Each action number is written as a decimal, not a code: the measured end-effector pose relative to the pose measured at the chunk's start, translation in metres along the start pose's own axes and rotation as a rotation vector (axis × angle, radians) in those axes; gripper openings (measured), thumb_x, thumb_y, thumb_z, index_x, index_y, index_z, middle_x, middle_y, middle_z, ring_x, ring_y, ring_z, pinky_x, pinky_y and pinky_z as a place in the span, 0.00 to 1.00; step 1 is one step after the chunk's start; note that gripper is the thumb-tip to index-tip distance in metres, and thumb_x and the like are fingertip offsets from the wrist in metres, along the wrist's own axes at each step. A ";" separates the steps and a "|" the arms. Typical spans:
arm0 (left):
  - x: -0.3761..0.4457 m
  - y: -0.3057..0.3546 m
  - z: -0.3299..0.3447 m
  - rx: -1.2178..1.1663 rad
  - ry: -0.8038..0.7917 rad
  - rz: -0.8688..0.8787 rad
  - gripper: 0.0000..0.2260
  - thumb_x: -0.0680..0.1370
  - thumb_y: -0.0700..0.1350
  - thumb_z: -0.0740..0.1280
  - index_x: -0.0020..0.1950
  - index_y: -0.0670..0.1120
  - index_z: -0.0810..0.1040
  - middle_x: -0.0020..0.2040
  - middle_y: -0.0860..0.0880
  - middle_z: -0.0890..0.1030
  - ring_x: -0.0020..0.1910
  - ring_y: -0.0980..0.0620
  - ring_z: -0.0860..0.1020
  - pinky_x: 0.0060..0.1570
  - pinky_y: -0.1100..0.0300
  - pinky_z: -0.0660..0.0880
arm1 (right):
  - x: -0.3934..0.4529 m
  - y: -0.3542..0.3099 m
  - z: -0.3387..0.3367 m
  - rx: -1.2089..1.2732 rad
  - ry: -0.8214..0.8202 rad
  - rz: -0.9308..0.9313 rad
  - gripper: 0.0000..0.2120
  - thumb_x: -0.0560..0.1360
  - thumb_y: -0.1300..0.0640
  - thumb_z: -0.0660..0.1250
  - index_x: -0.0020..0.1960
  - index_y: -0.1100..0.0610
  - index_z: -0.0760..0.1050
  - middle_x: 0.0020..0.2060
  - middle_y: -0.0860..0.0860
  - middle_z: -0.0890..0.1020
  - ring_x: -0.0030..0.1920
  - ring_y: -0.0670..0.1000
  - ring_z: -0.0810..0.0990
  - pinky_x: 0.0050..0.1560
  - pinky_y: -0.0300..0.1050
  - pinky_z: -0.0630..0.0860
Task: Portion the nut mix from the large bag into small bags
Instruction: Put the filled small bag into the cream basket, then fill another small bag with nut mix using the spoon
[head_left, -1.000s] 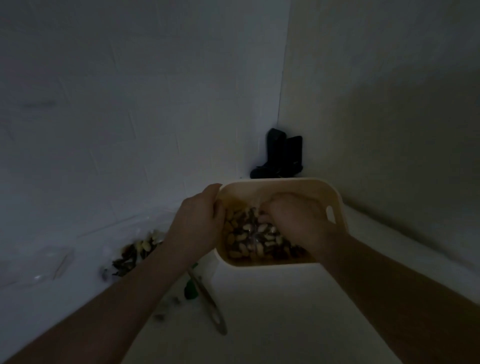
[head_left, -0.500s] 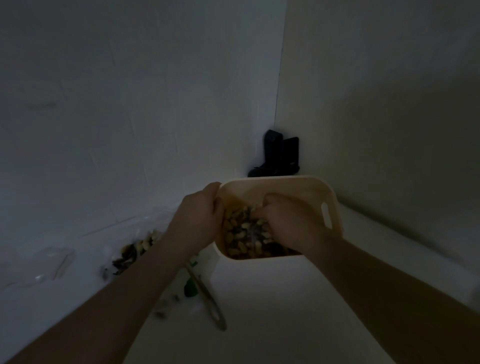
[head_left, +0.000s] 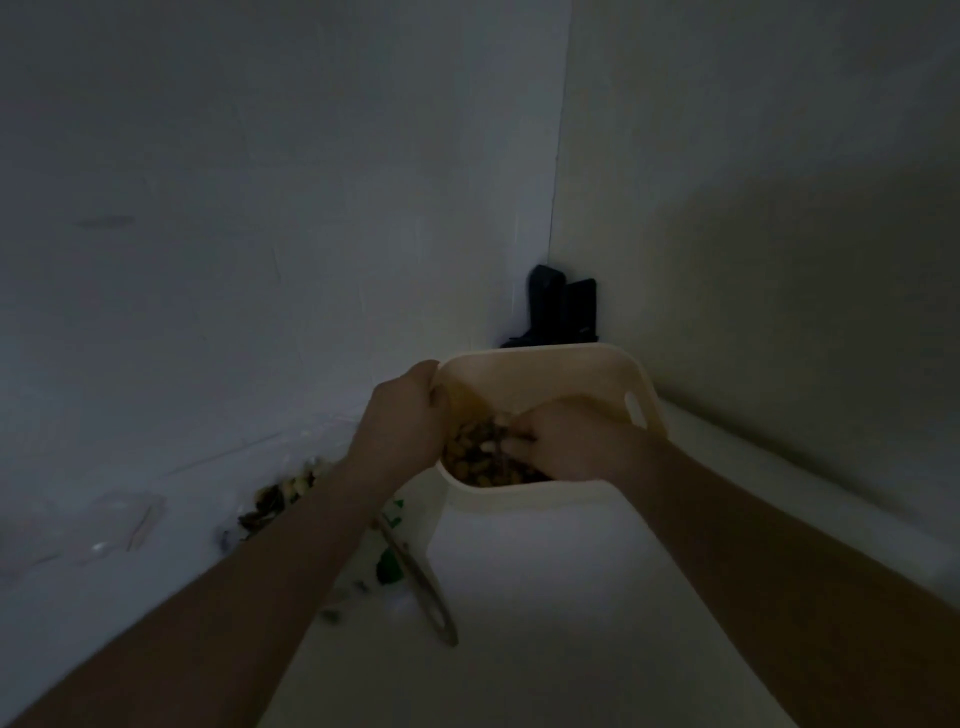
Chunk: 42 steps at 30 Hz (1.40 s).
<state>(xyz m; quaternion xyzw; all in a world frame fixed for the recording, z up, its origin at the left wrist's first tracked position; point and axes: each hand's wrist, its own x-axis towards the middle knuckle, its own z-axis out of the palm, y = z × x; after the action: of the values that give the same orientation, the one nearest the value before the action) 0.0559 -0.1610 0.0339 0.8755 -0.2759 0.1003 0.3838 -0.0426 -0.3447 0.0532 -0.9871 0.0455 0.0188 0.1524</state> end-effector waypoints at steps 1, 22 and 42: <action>0.001 0.001 0.000 -0.046 0.009 -0.035 0.12 0.86 0.48 0.57 0.63 0.48 0.78 0.45 0.48 0.82 0.36 0.46 0.83 0.36 0.47 0.83 | -0.002 -0.002 -0.003 0.029 0.051 -0.011 0.17 0.85 0.44 0.58 0.54 0.51 0.82 0.48 0.50 0.83 0.45 0.48 0.78 0.46 0.45 0.70; -0.099 -0.074 -0.110 0.357 -0.603 0.267 0.20 0.73 0.63 0.77 0.61 0.56 0.84 0.56 0.59 0.82 0.54 0.62 0.78 0.57 0.62 0.74 | -0.014 -0.079 0.123 -0.071 0.154 -0.245 0.15 0.78 0.39 0.60 0.54 0.50 0.73 0.48 0.51 0.76 0.49 0.55 0.76 0.45 0.51 0.76; -0.106 -0.137 -0.168 0.147 0.143 0.367 0.19 0.73 0.24 0.62 0.44 0.44 0.85 0.58 0.46 0.84 0.60 0.56 0.78 0.63 0.66 0.72 | 0.017 -0.125 0.087 -0.318 0.183 -0.237 0.05 0.79 0.60 0.66 0.48 0.57 0.81 0.46 0.55 0.77 0.42 0.58 0.74 0.35 0.49 0.69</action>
<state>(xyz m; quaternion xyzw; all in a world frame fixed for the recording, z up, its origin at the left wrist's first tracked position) 0.0509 0.0802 0.0235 0.8269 -0.3947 0.2502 0.3128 -0.0160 -0.2008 0.0072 -0.9947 -0.0607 -0.0820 -0.0089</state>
